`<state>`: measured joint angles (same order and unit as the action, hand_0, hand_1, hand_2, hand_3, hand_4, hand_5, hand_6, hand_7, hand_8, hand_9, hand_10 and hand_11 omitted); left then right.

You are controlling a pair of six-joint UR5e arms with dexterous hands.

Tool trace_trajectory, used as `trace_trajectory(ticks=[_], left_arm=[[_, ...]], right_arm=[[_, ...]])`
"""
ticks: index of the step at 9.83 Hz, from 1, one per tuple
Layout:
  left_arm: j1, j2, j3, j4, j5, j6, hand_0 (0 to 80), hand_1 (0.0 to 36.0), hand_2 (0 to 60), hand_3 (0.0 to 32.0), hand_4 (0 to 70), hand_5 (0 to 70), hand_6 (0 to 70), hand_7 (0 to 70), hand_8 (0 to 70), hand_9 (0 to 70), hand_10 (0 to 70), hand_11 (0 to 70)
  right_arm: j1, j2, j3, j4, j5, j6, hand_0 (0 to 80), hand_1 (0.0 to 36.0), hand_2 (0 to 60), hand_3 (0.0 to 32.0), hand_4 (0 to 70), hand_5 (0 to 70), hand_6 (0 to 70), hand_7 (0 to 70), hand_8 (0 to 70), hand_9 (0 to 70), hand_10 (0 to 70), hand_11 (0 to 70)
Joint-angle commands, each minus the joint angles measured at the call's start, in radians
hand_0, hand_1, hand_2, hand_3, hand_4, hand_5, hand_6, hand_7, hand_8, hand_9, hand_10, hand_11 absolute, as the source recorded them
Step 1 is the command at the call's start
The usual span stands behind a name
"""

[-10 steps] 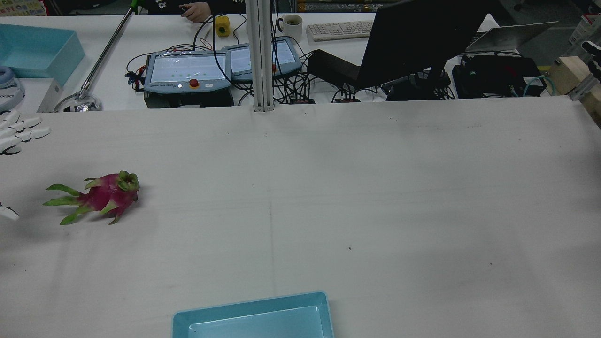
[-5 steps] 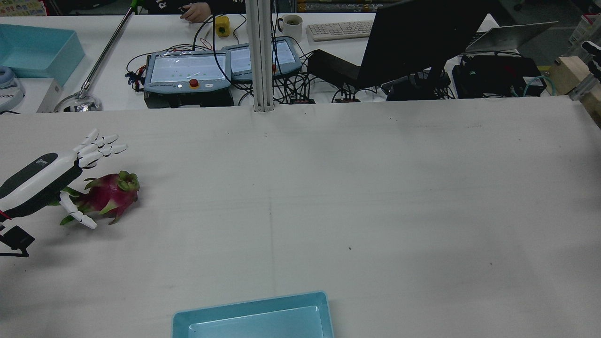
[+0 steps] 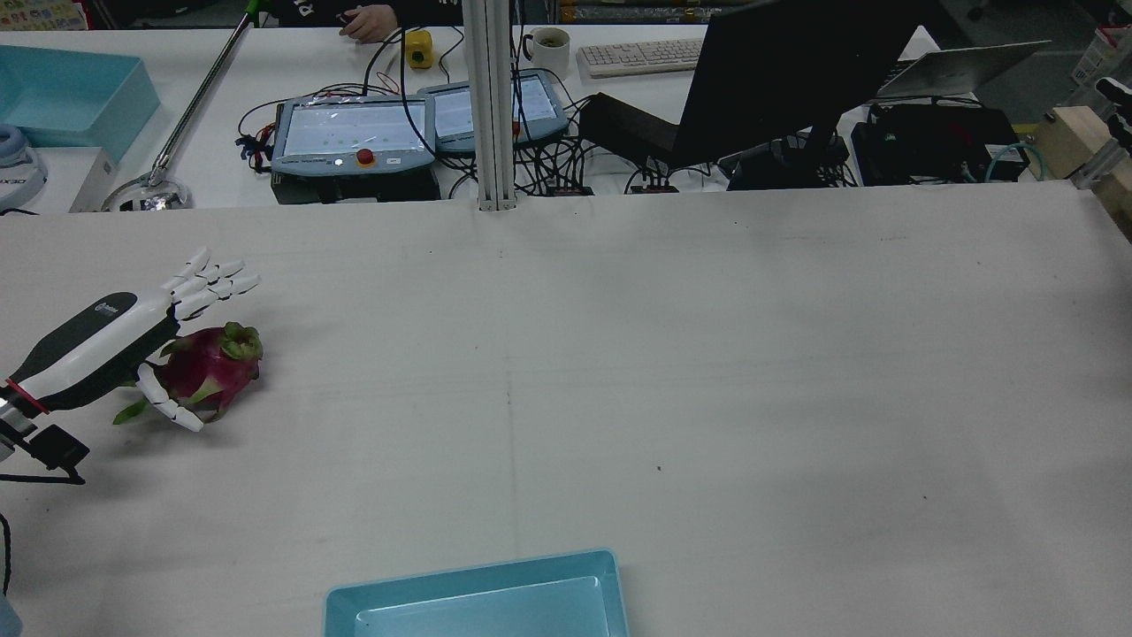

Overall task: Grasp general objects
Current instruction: 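Move the left hand down beside the pink dragon fruit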

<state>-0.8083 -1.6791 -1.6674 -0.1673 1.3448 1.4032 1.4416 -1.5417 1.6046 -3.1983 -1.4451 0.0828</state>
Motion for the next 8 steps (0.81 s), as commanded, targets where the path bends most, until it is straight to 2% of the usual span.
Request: trace_trajectory(ticks=[1, 3, 5, 8], left_arm=[[0.001, -0.03, 0.018, 0.026, 0.0, 0.039, 58.2, 30.5, 16.9, 19.8, 0.0, 9.4, 0.0, 14.0, 0.0, 1.4, 0.0, 0.0], [0.003, -0.059, 0.029, 0.048, 0.002, 0.074, 58.8, 31.1, 17.6, 19.8, 0.0, 9.4, 0.0, 13.8, 0.0, 1.3, 0.0, 0.0], [0.041, -0.067, 0.041, 0.06, 0.002, 0.072, 58.9, 31.2, 18.4, 20.4, 0.0, 10.5, 0.0, 14.8, 0.0, 1.5, 0.0, 0.0], [0.051, -0.065, 0.04, 0.066, 0.0, 0.085, 59.5, 31.7, 18.6, 21.2, 0.0, 10.7, 0.0, 15.6, 0.0, 1.7, 0.0, 0.0]], right_arm=[[0.0, 0.0, 0.0, 0.0, 0.0, 0.0, 0.0, 0.0, 0.0, 0.0, 0.0, 0.0, 0.0, 0.0, 0.0, 0.0, 0.0, 0.0], [0.0, 0.0, 0.0, 0.0, 0.0, 0.0, 0.0, 0.0, 0.0, 0.0, 0.0, 0.0, 0.0, 0.0, 0.0, 0.0, 0.0, 0.0], [0.0, 0.0, 0.0, 0.0, 0.0, 0.0, 0.0, 0.0, 0.0, 0.0, 0.0, 0.0, 0.0, 0.0, 0.0, 0.0, 0.0, 0.0], [0.0, 0.0, 0.0, 0.0, 0.0, 0.0, 0.0, 0.0, 0.0, 0.0, 0.0, 0.0, 0.0, 0.0, 0.0, 0.0, 0.0, 0.0]])
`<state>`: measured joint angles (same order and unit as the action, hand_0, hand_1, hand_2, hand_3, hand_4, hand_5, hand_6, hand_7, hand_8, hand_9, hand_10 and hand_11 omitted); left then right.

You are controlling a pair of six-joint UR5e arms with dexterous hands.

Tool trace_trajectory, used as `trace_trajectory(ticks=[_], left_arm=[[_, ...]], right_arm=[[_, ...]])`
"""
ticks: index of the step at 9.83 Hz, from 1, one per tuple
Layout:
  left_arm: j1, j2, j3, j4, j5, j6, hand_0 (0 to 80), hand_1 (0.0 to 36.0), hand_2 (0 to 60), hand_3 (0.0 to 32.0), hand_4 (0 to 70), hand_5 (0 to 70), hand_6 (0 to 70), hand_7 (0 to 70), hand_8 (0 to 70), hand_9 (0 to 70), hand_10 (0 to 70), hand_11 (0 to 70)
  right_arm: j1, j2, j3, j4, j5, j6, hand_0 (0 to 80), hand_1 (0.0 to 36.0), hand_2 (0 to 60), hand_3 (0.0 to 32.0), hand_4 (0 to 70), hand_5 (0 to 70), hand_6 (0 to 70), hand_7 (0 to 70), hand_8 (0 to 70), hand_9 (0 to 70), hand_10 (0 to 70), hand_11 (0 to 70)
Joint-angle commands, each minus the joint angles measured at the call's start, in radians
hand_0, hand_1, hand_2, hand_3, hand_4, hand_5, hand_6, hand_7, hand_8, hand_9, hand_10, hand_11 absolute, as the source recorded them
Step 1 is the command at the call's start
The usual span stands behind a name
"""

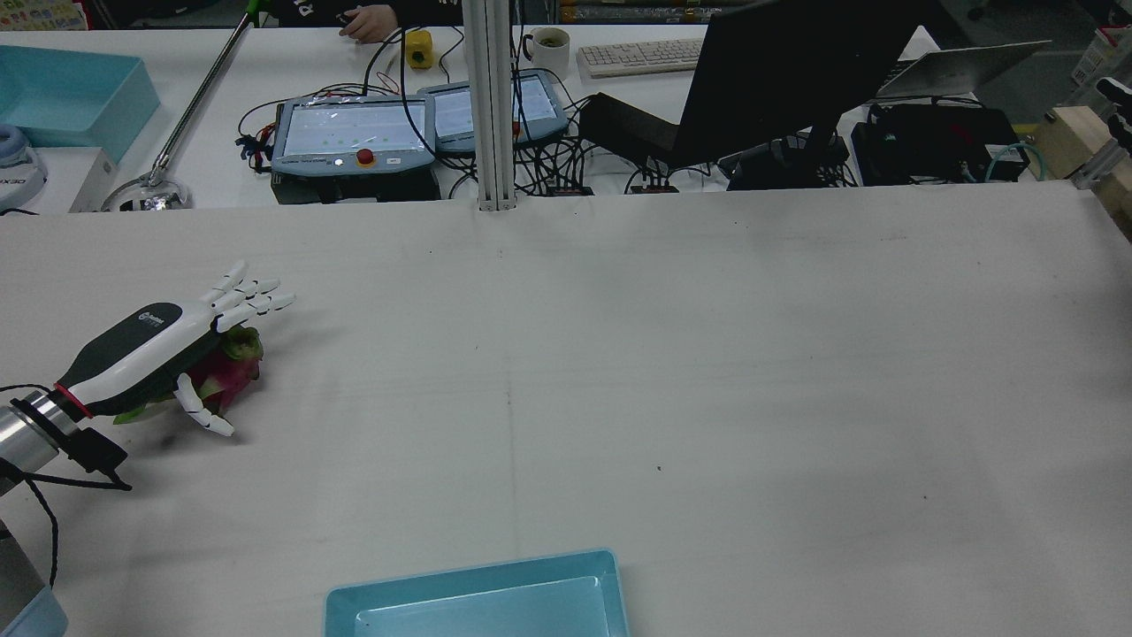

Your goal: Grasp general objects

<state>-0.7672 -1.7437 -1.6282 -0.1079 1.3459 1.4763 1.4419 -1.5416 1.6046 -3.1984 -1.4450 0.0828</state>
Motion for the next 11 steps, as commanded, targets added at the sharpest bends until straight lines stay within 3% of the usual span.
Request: trace_trajectory(ticks=[1, 2, 3, 4, 5, 7, 9, 11], left_arm=[[0.008, 0.0, 0.001, 0.005, -0.004, 0.012, 59.8, 32.0, 19.7, 20.8, 0.0, 11.3, 0.0, 16.4, 0.0, 1.8, 0.0, 0.0], [0.008, 0.0, 0.001, 0.004, -0.004, 0.012, 60.2, 32.2, 19.9, 21.4, 0.0, 12.9, 0.0, 18.2, 0.0, 2.2, 0.0, 0.0], [0.008, 0.0, 0.002, -0.001, -0.007, 0.019, 60.0, 31.4, 18.7, 25.4, 0.0, 14.5, 0.0, 21.0, 0.0, 2.8, 0.0, 0.0], [0.008, 0.001, 0.005, -0.012, -0.008, 0.034, 59.8, 30.1, 16.8, 29.4, 0.0, 17.1, 0.0, 25.9, 0.0, 3.7, 2.2, 6.2], [0.008, 0.001, 0.019, -0.021, -0.017, 0.035, 60.0, 28.5, 14.3, 32.0, 0.0, 20.8, 0.0, 33.5, 0.0, 5.3, 16.6, 27.5], [0.008, 0.001, 0.022, -0.021, -0.031, 0.035, 62.5, 27.8, 10.3, 32.0, 0.0, 24.8, 3.8, 48.5, 0.6, 10.8, 35.4, 53.0], [0.008, 0.001, 0.022, -0.021, -0.033, 0.035, 63.9, 25.4, 2.2, 32.0, 0.0, 27.6, 8.6, 57.2, 3.2, 15.2, 45.9, 67.5], [0.006, 0.006, 0.019, -0.035, -0.033, 0.033, 62.9, 22.3, 0.0, 32.0, 0.0, 29.6, 7.8, 53.9, 1.0, 11.7, 50.4, 70.0]], right_arm=[[0.0, 0.0, 0.0, 0.0, 0.0, 0.0, 0.0, 0.0, 0.0, 0.0, 0.0, 0.0, 0.0, 0.0, 0.0, 0.0, 0.0, 0.0], [0.0, 0.0, 0.0, 0.002, 0.0, 0.0, 0.0, 0.0, 0.0, 0.0, 0.0, 0.0, 0.0, 0.0, 0.0, 0.0, 0.0, 0.0], [0.0, 0.0, 0.0, 0.0, 0.0, 0.0, 0.0, 0.0, 0.0, 0.0, 0.0, 0.0, 0.0, 0.0, 0.0, 0.0, 0.0, 0.0], [0.0, 0.0, 0.0, 0.002, 0.0, 0.0, 0.0, 0.0, 0.0, 0.0, 0.0, 0.0, 0.0, 0.0, 0.0, 0.0, 0.0, 0.0], [0.0, 0.0, 0.0, 0.0, 0.0, 0.0, 0.0, 0.0, 0.0, 0.0, 0.0, 0.0, 0.0, 0.0, 0.0, 0.0, 0.0, 0.0], [0.0, 0.0, 0.0, 0.0, 0.0, 0.0, 0.0, 0.0, 0.0, 0.0, 0.0, 0.0, 0.0, 0.0, 0.0, 0.0, 0.0, 0.0], [0.0, 0.0, 0.0, 0.0, 0.0, 0.0, 0.0, 0.0, 0.0, 0.0, 0.0, 0.0, 0.0, 0.0, 0.0, 0.0, 0.0, 0.0], [0.0, 0.0, 0.0, 0.0, 0.0, 0.0, 0.0, 0.0, 0.0, 0.0, 0.0, 0.0, 0.0, 0.0, 0.0, 0.0, 0.0, 0.0]])
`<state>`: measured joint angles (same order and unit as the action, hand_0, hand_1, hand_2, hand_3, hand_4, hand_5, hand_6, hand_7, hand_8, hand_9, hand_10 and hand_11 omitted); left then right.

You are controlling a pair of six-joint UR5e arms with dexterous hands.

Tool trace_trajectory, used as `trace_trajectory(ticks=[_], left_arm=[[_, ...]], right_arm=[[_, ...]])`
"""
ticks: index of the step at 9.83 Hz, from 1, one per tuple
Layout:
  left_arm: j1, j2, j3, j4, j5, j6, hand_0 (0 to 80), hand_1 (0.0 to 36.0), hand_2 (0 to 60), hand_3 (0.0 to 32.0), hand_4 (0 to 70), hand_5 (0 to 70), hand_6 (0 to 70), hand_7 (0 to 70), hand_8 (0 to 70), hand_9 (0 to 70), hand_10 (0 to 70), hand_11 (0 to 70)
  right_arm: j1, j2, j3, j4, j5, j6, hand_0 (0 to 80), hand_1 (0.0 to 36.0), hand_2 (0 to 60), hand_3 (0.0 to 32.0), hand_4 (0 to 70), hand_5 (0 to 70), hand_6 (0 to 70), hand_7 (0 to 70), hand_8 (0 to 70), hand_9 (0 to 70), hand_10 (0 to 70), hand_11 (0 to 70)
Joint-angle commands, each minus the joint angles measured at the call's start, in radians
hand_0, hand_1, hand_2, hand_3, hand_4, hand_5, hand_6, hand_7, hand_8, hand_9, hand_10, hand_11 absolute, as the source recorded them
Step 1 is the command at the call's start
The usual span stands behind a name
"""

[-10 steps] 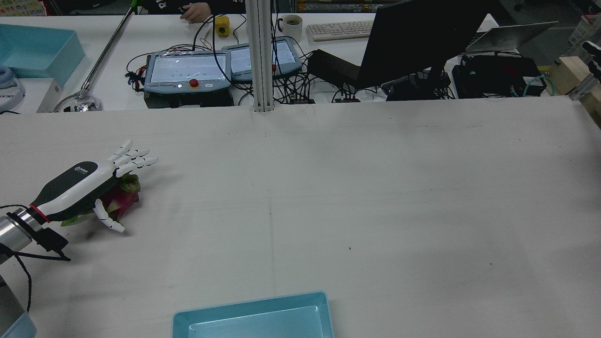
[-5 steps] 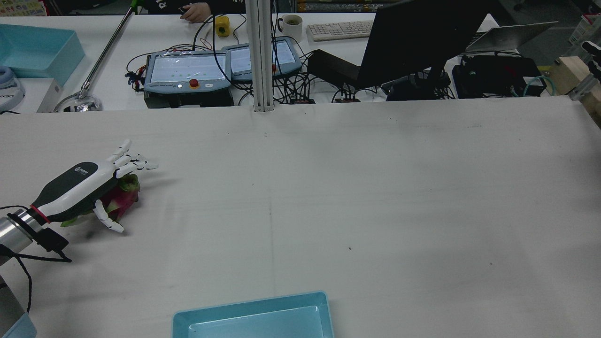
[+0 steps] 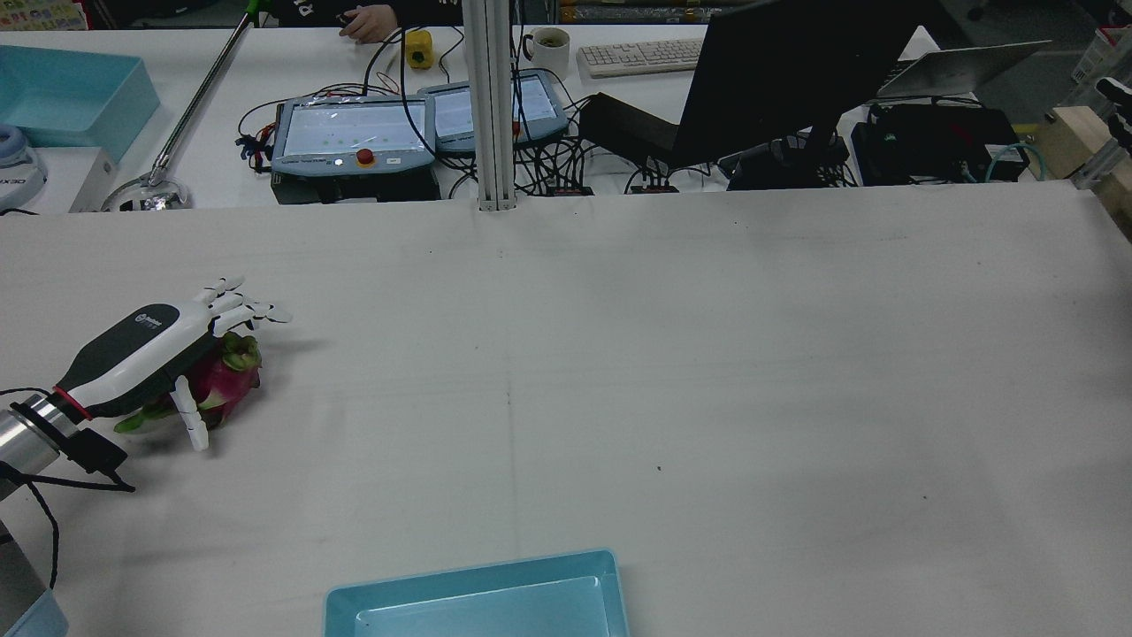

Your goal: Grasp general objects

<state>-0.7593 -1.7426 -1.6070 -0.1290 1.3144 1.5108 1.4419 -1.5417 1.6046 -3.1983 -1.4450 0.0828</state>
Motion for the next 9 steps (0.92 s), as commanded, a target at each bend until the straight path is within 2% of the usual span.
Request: trace_trajectory(ticks=[1, 2, 3, 4, 7, 8, 9], left_arm=[[-0.003, 0.008, -0.007, -0.023, -0.001, -0.001, 63.4, 22.9, 0.0, 32.0, 0.0, 30.7, 6.5, 50.6, 0.5, 10.2, 49.1, 70.0], [-0.002, 0.008, -0.005, -0.023, -0.001, -0.001, 67.3, 25.7, 0.5, 32.0, 0.0, 31.4, 3.8, 47.7, 0.0, 8.1, 43.5, 64.0], [-0.002, 0.008, -0.004, -0.023, -0.001, -0.001, 78.4, 31.1, 7.3, 32.0, 0.0, 31.4, 0.2, 42.2, 0.0, 7.0, 36.2, 54.5], [-0.002, 0.008, -0.002, -0.023, -0.001, -0.001, 80.0, 33.5, 10.1, 32.0, 0.0, 30.4, 0.0, 35.8, 0.0, 5.7, 34.9, 53.0], [-0.002, 0.008, -0.004, -0.023, -0.001, -0.001, 80.0, 34.0, 12.1, 32.0, 0.0, 32.6, 0.0, 35.8, 0.0, 5.7, 37.9, 56.9], [-0.002, 0.008, -0.005, -0.023, -0.001, -0.004, 80.0, 33.6, 13.3, 32.0, 0.0, 33.4, 0.0, 36.3, 0.0, 5.8, 37.7, 56.5], [-0.003, 0.006, -0.01, -0.017, 0.0, -0.015, 78.8, 31.7, 12.2, 32.0, 0.0, 34.1, 0.0, 36.5, 0.0, 5.9, 35.4, 53.3]], right_arm=[[0.0, 0.0, 0.002, 0.0, 0.0, 0.0, 0.0, 0.0, 0.0, 0.0, 0.0, 0.0, 0.0, 0.0, 0.0, 0.0, 0.0, 0.0], [0.0, 0.0, 0.0, 0.0, 0.0, 0.0, 0.0, 0.0, 0.0, 0.0, 0.0, 0.0, 0.0, 0.0, 0.0, 0.0, 0.0, 0.0], [0.0, 0.0, 0.0, 0.0, 0.0, 0.0, 0.0, 0.0, 0.0, 0.0, 0.0, 0.0, 0.0, 0.0, 0.0, 0.0, 0.0, 0.0], [0.0, 0.0, 0.0, 0.0, 0.0, 0.0, 0.0, 0.0, 0.0, 0.0, 0.0, 0.0, 0.0, 0.0, 0.0, 0.0, 0.0, 0.0], [0.0, 0.0, 0.0, 0.0, 0.0, 0.0, 0.0, 0.0, 0.0, 0.0, 0.0, 0.0, 0.0, 0.0, 0.0, 0.0, 0.0, 0.0], [0.0, 0.0, 0.0, 0.0, 0.0, 0.0, 0.0, 0.0, 0.0, 0.0, 0.0, 0.0, 0.0, 0.0, 0.0, 0.0, 0.0, 0.0], [0.0, 0.0, 0.0, 0.0, 0.0, 0.0, 0.0, 0.0, 0.0, 0.0, 0.0, 0.0, 0.0, 0.0, 0.0, 0.0, 0.0, 0.0]])
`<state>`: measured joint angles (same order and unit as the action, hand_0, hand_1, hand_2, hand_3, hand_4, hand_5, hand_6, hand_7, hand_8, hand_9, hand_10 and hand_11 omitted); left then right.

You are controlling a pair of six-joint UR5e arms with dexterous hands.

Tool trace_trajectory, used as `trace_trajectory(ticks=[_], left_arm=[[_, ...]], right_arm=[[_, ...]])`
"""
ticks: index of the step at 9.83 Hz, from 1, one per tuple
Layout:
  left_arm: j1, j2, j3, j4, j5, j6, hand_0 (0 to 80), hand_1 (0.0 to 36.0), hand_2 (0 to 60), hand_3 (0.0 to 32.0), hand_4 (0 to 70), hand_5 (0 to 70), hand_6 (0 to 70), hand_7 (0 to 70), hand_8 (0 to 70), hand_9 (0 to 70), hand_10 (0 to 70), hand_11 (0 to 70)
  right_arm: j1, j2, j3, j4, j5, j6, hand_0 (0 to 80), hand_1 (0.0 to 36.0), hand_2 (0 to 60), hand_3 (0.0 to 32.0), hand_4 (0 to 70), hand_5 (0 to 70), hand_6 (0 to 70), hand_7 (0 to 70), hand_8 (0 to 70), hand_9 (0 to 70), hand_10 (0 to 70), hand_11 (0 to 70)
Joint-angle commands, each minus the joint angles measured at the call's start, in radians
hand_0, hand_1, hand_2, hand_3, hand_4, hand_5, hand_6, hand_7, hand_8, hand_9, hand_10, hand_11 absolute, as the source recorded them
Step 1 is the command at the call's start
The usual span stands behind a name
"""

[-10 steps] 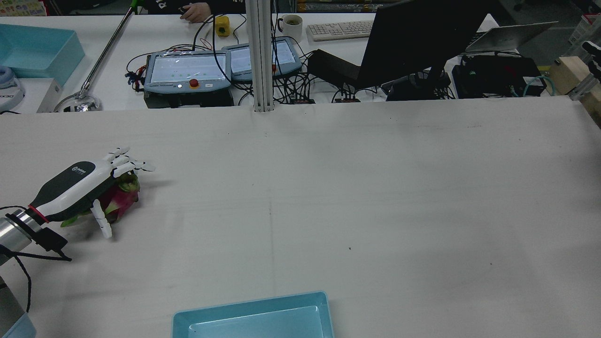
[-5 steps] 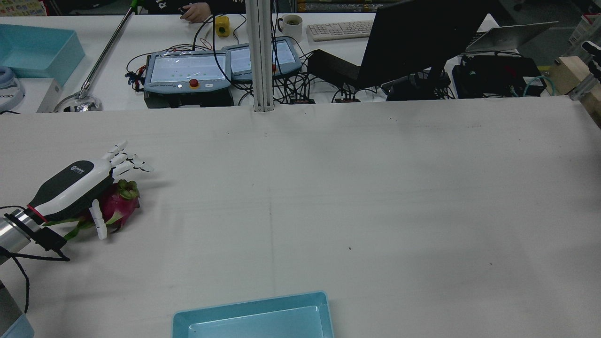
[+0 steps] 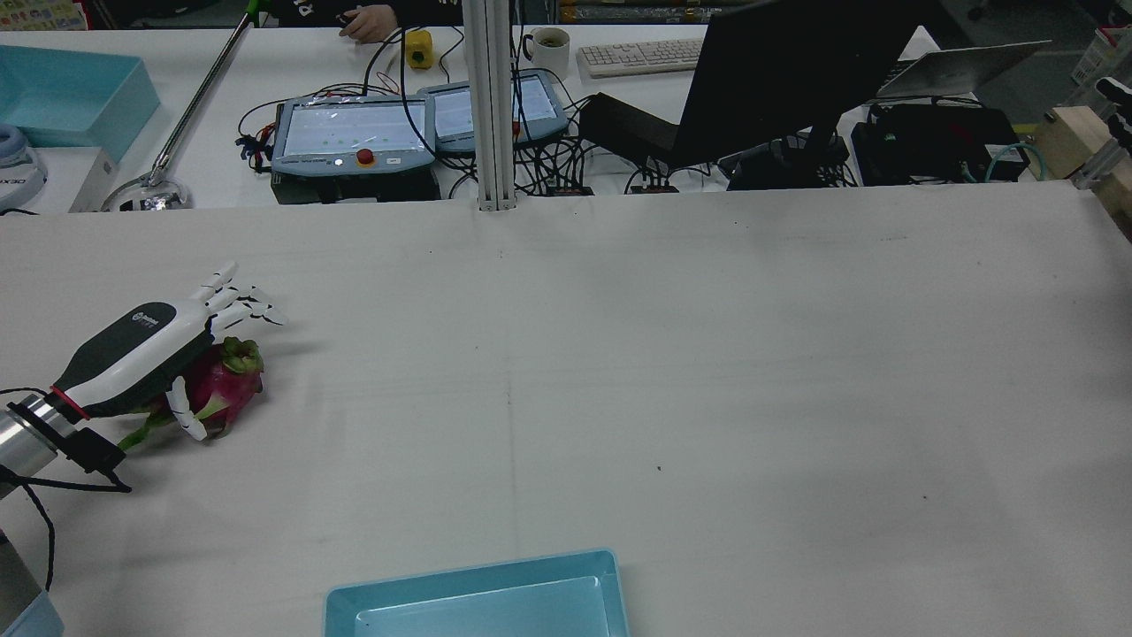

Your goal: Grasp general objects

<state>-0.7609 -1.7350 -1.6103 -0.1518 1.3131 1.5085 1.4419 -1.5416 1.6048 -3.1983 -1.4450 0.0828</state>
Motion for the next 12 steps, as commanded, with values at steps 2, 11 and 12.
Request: trace_trajectory(ticks=[2, 11, 12], left_arm=[[0.0, -0.003, 0.003, 0.011, 0.003, -0.127, 67.5, 28.2, 12.4, 32.0, 0.0, 34.7, 0.0, 36.6, 1.7, 5.9, 34.1, 51.1], [-0.02, -0.002, -0.083, 0.138, 0.012, -0.208, 62.5, 29.4, 25.6, 27.2, 3.6, 35.5, 2.6, 38.9, 1.5, 6.3, 36.0, 53.4], [-0.017, -0.001, -0.083, 0.141, 0.014, -0.208, 62.4, 35.6, 48.2, 32.0, 1.9, 32.3, 1.9, 38.8, 0.0, 6.3, 28.0, 43.5]], right_arm=[[0.0, 0.0, 0.0, 0.0, 0.0, 0.0, 0.0, 0.0, 0.0, 0.0, 0.0, 0.0, 0.0, 0.0, 0.0, 0.0, 0.0, 0.0], [0.0, 0.0, 0.001, 0.0, 0.0, 0.0, 0.0, 0.0, 0.0, 0.0, 0.0, 0.0, 0.0, 0.0, 0.0, 0.0, 0.0, 0.0], [0.0, 0.0, 0.0, 0.0, 0.0, 0.0, 0.0, 0.0, 0.0, 0.0, 0.0, 0.0, 0.0, 0.0, 0.0, 0.0, 0.0, 0.0]])
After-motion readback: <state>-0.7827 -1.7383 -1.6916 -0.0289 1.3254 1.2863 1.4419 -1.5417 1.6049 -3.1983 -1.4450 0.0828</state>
